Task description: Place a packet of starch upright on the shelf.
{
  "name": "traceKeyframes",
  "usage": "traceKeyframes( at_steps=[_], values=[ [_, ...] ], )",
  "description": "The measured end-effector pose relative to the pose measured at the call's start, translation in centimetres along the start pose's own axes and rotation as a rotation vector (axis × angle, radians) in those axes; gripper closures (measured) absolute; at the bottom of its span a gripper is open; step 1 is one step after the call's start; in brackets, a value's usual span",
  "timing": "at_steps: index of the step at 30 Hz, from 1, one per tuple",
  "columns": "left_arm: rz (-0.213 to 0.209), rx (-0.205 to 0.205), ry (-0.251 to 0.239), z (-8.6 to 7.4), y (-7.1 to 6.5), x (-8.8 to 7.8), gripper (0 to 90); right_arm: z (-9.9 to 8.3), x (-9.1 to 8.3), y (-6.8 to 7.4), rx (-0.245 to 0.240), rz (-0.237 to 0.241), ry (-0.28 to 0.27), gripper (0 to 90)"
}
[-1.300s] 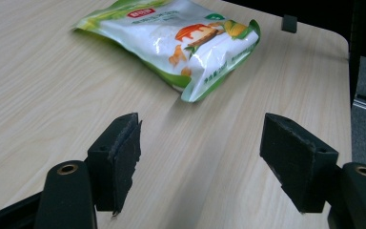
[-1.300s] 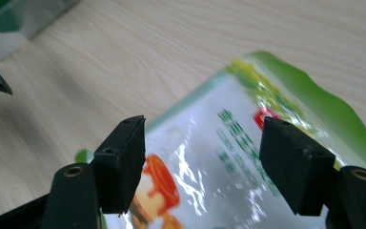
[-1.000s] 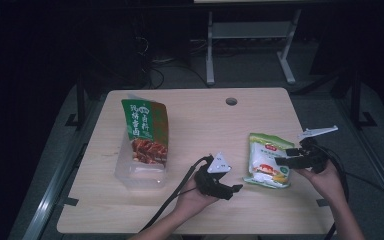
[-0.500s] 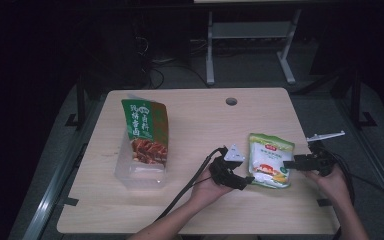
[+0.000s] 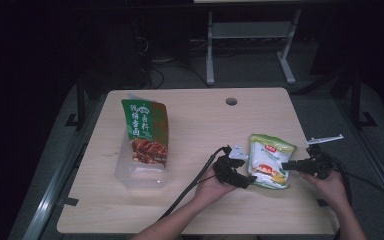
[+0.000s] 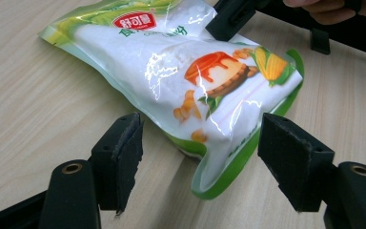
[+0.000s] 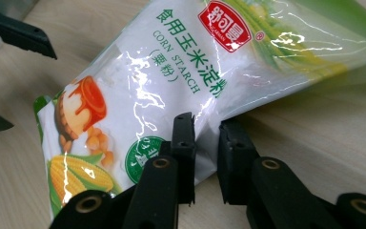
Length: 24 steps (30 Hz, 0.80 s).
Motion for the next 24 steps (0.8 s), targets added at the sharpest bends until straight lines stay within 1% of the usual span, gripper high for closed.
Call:
traceKeyframes(
  at_steps=[3, 4, 6, 7, 8, 9, 13, 14, 16, 17, 18, 20, 23, 24],
  values=[
    [-0.001, -0.015, -0.005, 0.0, 0.2, 0.2, 31.5, -0.2, -0.1, 0.3, -0.017, 0.000, -0.002, 82.8],
    [-0.004, -0.021, -0.003, 0.0, 0.3, 0.3, 31.2, -0.2, -0.1, 0.4, -0.031, -0.002, -0.006, 83.7],
    [-0.010, -0.029, 0.006, -0.1, 0.6, 0.4, 30.9, -0.4, -0.1, 0.7, -0.048, -0.010, -0.009, 84.3],
    [-0.011, -0.044, 0.003, -0.1, 0.6, 0.5, 30.6, -0.4, -0.2, 0.8, -0.061, -0.013, -0.009, 84.6],
    [-0.013, -0.046, 0.002, -0.1, 0.7, 0.6, 30.4, -0.5, -0.2, 1.0, -0.062, -0.013, -0.011, 84.7],
    [-0.014, -0.054, 0.001, -0.1, 0.8, 0.6, 30.4, -0.5, -0.2, 1.1, -0.074, -0.015, -0.012, 84.9],
    [-0.016, -0.065, 0.004, -0.1, 1.0, 0.7, 30.3, -0.5, -0.3, 1.7, -0.101, -0.015, -0.024, 85.7],
    [-0.016, -0.066, 0.004, -0.1, 1.1, 0.7, 30.3, -0.4, -0.4, 1.9, -0.112, -0.015, -0.025, 85.8],
    [-0.024, -0.088, -0.002, 0.0, 1.2, 0.7, 29.6, -0.3, -0.4, 2.5, -0.138, -0.013, -0.029, 86.1],
    [-0.022, -0.090, -0.006, 0.0, 1.2, 0.7, 29.3, -0.2, -0.4, 2.8, -0.156, -0.016, -0.030, 86.2],
    [-0.014, -0.084, -0.010, 0.1, 1.3, 0.7, 28.7, 0.0, -0.5, 3.1, -0.172, -0.020, -0.035, 86.4],
    [-0.017, -0.091, -0.006, 0.2, 1.3, 0.6, 28.7, 0.2, -0.7, 3.7, -0.202, -0.026, -0.050, 86.8],
    [-0.020, -0.106, -0.016, 0.3, 1.5, 0.4, 27.9, 0.7, -1.1, 4.6, -0.239, -0.028, -0.073, 87.0],
    [-0.024, -0.117, -0.017, 0.4, 1.6, 0.4, 27.8, 0.8, -1.2, 4.8, -0.251, -0.029, -0.077, 87.0]
  ],
)
Point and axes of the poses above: each handheld gripper's, and its own axes: x roughly forward along the jaws, z roughly out of its top, y roughly to its left, the point moved 6 cm from there along x, roughly forward along the jaws, and after that the axes turned 8 degrees about z, right-handed, at the moved point
